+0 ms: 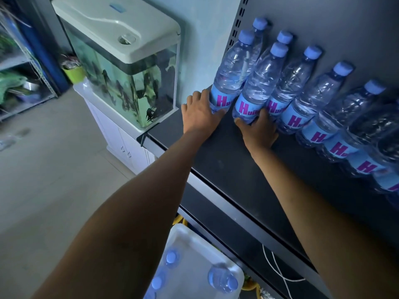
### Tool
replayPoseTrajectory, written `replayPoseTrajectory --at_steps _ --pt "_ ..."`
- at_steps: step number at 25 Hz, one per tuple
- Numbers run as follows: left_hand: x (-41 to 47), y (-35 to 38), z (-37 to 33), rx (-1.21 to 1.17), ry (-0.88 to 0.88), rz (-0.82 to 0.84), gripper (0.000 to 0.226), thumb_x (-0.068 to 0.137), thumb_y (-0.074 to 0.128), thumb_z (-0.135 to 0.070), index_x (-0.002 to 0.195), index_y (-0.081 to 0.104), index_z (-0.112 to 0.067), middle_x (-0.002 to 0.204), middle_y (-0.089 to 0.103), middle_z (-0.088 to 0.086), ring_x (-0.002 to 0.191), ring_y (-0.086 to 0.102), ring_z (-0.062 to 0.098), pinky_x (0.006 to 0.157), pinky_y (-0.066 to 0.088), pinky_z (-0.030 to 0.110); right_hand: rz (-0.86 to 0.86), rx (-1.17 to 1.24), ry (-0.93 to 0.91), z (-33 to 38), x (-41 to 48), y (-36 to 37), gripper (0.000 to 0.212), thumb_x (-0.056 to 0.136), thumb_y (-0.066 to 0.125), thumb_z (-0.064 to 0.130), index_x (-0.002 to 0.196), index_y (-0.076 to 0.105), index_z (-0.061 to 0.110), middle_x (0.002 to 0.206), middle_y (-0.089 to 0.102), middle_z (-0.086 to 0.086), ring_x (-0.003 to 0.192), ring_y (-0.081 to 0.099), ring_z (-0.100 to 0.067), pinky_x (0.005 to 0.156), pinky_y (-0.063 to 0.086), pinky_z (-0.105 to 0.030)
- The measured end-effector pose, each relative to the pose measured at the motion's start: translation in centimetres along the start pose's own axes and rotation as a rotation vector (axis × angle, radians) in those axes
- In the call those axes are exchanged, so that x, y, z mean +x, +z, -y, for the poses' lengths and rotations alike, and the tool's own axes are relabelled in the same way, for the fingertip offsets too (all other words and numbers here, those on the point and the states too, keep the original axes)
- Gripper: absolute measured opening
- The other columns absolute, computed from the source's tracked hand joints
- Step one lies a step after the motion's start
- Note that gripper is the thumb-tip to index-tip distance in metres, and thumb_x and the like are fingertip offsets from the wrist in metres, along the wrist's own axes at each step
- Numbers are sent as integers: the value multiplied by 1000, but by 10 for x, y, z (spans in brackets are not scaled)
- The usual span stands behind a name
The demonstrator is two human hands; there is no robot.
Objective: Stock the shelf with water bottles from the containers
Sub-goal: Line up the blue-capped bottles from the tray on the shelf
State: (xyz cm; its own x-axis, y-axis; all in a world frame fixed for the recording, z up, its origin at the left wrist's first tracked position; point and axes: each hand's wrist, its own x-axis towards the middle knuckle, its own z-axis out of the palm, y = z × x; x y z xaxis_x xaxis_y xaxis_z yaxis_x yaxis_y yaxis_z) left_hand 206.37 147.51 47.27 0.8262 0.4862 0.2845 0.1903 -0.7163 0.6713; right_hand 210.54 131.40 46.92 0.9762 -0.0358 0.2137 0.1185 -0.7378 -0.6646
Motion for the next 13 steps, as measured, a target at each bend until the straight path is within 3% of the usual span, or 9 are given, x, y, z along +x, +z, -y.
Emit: replayPoseTrajectory --at_steps 3,7,13 --pt "9 8 0 25 -17 8 63 86 66 -55 136 49 -21 123 57 4 120 47 28 99 33 38 -31 -35 -40 2 8 8 65 78 76 54 128 55 20 140 59 -1 136 47 -31 107 31 -51" --pt "13 11 1 75 -11 14 53 88 59 -58 126 51 -21 117 64 1 112 53 31 92 32 39 -45 -50 -67 -3 9 12 64 78 74 57 129 58 21 139 59 1 136 46 -29 108 31 -52" --pt "11 11 1 39 16 15 46 85 59 -49 120 49 -22 112 65 -3 108 53 29 85 27 37 -57 -26 -48 -4 11 15 67 73 71 65 121 58 21 131 64 3 131 52 -27 104 32 -51"
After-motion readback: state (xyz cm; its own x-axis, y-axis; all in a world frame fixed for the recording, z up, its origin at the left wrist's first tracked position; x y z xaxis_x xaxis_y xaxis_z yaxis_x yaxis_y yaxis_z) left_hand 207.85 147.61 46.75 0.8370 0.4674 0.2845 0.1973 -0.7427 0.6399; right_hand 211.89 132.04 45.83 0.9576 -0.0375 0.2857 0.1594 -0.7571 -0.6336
